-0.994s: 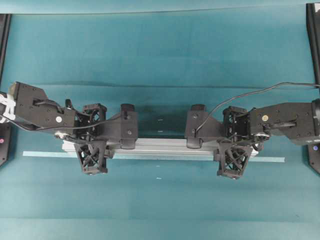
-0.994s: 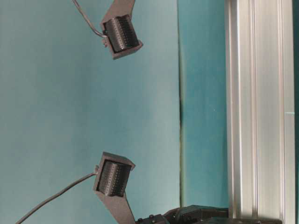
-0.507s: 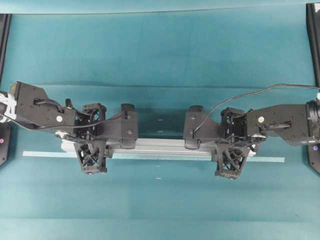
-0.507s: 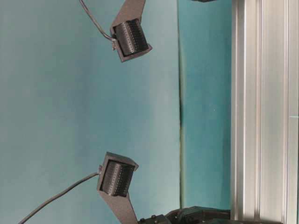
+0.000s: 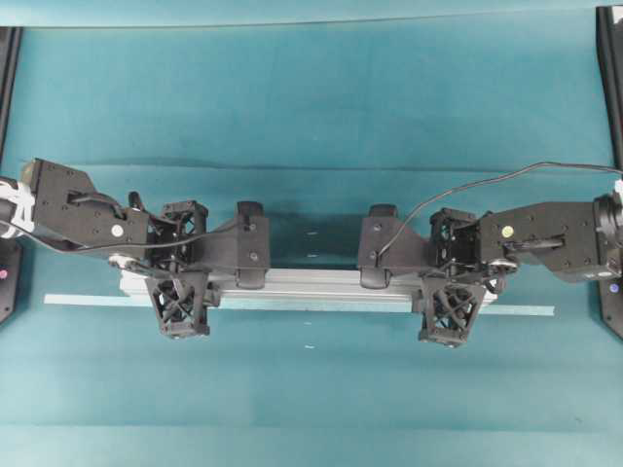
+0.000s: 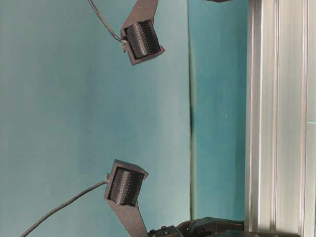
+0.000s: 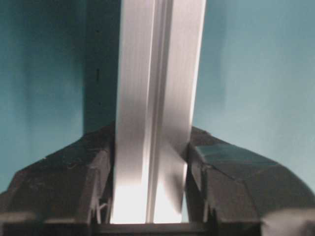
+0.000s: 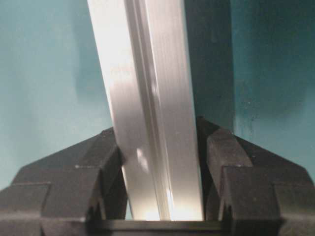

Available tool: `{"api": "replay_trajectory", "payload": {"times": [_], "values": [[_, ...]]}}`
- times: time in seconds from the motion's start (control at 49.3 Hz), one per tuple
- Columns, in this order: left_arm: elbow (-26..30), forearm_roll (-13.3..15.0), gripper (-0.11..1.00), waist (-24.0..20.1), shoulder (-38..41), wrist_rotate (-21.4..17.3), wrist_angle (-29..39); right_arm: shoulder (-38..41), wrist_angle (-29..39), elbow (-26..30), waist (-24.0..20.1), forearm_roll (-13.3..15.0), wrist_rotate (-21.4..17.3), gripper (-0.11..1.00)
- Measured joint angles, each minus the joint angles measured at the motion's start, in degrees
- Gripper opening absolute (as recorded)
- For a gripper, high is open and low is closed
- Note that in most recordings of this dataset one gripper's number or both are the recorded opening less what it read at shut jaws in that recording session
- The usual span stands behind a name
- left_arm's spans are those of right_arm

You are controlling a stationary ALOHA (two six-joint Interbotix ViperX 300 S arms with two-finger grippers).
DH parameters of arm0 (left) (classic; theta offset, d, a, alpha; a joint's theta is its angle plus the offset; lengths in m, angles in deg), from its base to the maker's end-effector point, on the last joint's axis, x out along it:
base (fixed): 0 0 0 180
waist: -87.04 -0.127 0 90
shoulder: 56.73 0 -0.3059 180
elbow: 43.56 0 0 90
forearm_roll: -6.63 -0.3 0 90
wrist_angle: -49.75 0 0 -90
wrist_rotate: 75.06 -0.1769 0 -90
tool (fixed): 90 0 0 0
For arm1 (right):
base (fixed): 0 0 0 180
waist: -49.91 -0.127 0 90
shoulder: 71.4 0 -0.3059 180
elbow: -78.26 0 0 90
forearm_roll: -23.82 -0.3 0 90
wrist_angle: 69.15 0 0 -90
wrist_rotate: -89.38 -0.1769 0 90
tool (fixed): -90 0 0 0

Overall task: Lift the metal rail with both hands and move it towards you.
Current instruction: 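Lower the rail with both grippers onto the table near the strip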

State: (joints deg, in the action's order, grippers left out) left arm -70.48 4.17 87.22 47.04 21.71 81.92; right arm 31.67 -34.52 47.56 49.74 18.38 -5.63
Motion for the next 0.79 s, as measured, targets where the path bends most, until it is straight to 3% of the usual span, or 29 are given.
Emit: {"api": "replay_trajectory", "payload": {"times": [0.73, 0.791], "values": [[-1.3, 0.0, 0.31, 0.0, 0.1, -0.1, -4.5, 0.2, -1.1, -0.5, 0.2, 0.0, 0.1, 0.43], [-1.4, 0.0, 0.4, -0.1, 0.1, 0.0, -4.7, 0.3, -1.0, -0.5, 0.4, -0.1, 0.1, 0.47]]}}
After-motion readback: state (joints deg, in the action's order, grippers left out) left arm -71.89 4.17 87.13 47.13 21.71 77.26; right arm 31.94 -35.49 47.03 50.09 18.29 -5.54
